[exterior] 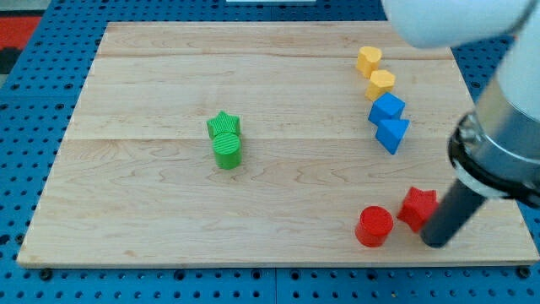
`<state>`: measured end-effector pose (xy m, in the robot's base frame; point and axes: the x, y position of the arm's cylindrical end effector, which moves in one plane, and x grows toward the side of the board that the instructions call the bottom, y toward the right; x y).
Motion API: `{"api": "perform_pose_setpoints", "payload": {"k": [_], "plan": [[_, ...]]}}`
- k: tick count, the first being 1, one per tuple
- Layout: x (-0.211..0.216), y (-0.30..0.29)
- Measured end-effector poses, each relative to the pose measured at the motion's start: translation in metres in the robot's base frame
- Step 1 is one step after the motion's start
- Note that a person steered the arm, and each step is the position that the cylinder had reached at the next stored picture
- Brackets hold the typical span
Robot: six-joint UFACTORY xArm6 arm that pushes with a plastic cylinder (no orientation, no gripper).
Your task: Push the red star to up and slightly right
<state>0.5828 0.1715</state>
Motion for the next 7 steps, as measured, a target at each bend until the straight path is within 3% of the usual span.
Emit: {"api": "perform_pose_setpoints", "payload": {"k": [2, 3, 4, 7], "plan": [[-0.033, -0.006], [-0.033, -0.006], [-0.005, -0.003], [-0.048, -0.04]]}}
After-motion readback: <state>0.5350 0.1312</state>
